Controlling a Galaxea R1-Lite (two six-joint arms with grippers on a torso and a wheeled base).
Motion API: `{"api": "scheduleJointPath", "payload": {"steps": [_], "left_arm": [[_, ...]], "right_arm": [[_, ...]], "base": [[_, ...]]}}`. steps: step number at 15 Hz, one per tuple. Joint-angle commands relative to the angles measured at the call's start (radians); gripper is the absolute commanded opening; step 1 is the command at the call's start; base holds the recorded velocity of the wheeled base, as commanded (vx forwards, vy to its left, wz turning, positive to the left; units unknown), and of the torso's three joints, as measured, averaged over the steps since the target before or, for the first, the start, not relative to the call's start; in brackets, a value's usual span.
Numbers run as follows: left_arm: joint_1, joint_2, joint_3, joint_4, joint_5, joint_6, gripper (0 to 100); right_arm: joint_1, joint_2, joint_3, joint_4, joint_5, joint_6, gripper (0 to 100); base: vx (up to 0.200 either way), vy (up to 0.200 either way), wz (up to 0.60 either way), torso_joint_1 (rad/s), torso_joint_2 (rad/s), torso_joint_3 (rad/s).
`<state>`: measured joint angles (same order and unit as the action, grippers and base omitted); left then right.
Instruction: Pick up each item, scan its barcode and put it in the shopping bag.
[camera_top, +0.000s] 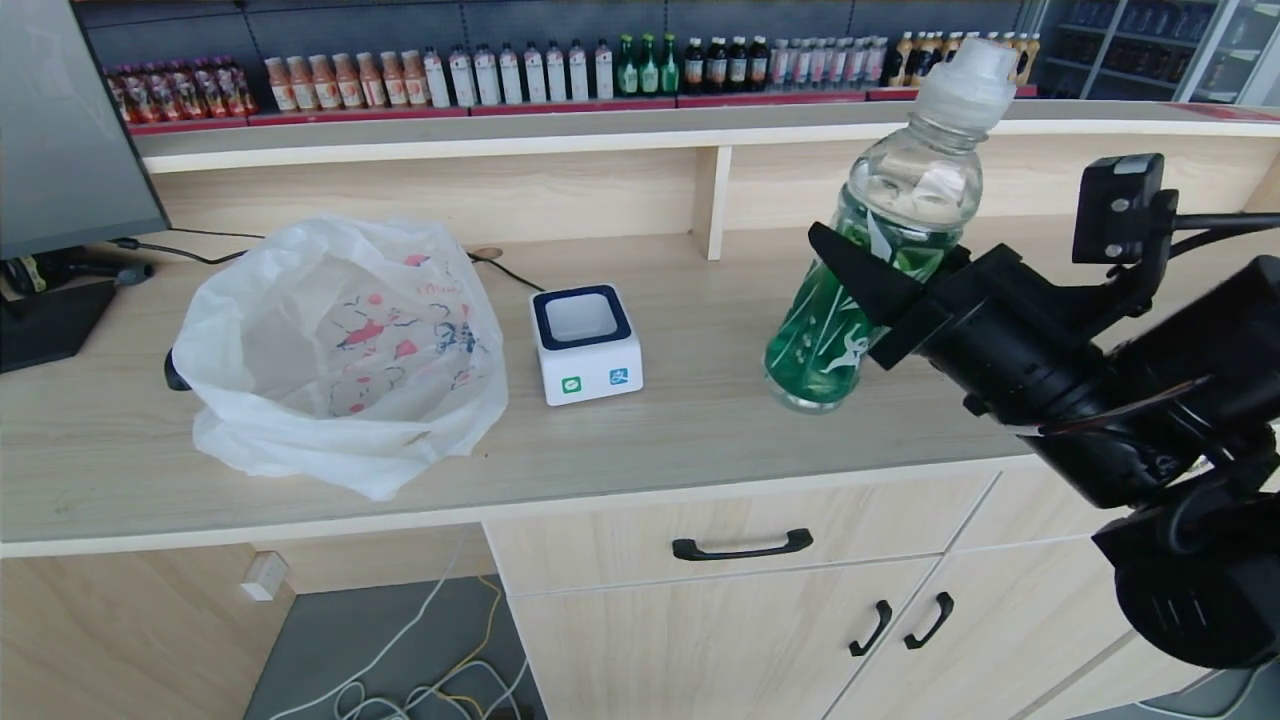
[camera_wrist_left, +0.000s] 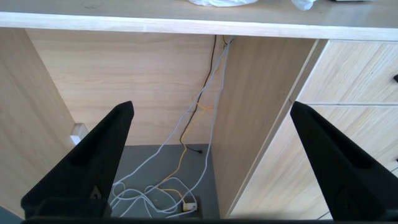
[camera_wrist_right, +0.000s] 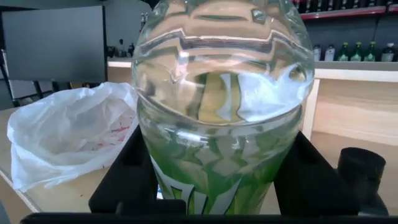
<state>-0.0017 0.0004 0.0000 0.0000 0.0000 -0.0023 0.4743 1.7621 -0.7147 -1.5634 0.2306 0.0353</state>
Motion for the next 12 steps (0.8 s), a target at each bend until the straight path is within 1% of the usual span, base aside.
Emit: {"api": "scheduleJointPath", "payload": {"steps": [1, 2, 5, 8, 9, 10, 11, 12], "left_arm": [[0.000, 0.000, 0.000, 0.000, 0.000, -0.001, 100], [0.000, 0.000, 0.000, 0.000, 0.000, -0.001, 100], [0.000, 0.000, 0.000, 0.000, 0.000, -0.001, 100], [0.000, 0.000, 0.000, 0.000, 0.000, -0.001, 100], [0.002, 0.000, 0.000, 0.000, 0.000, -0.001, 100], [0.000, 0.000, 0.000, 0.000, 0.000, -0.001, 100], [0.000, 0.000, 0.000, 0.000, 0.000, 0.004, 100], [0.000, 0.000, 0.000, 0.000, 0.000, 0.007, 100]], "right_arm": [[0.001, 0.066, 0.003, -0.007, -0.002, -0.006, 0], [-0.002, 0.083, -0.006, -0.007, -0.008, -0.014, 0], [0.004, 0.083, -0.006, -0.007, -0.070, -0.063, 0], [0.061, 0.054, 0.024, -0.007, -0.086, -0.114, 0], [0.063, 0.053, 0.027, -0.007, -0.096, -0.117, 0], [0.066, 0.050, 0.023, -0.007, -0.155, -0.115, 0], [0.064, 0.042, 0.017, -0.007, -0.180, -0.109, 0], [0.064, 0.034, 0.021, -0.007, -0.180, -0.109, 0]], "base": [[0.000, 0.000, 0.00, 0.000, 0.00, 0.000], [0.000, 0.000, 0.00, 0.000, 0.00, 0.000], [0.000, 0.000, 0.00, 0.000, 0.00, 0.000], [0.000, 0.000, 0.00, 0.000, 0.00, 0.000], [0.000, 0.000, 0.00, 0.000, 0.00, 0.000], [0.000, 0.000, 0.00, 0.000, 0.00, 0.000], [0.000, 0.000, 0.00, 0.000, 0.00, 0.000], [0.000, 0.000, 0.00, 0.000, 0.00, 0.000]]}}
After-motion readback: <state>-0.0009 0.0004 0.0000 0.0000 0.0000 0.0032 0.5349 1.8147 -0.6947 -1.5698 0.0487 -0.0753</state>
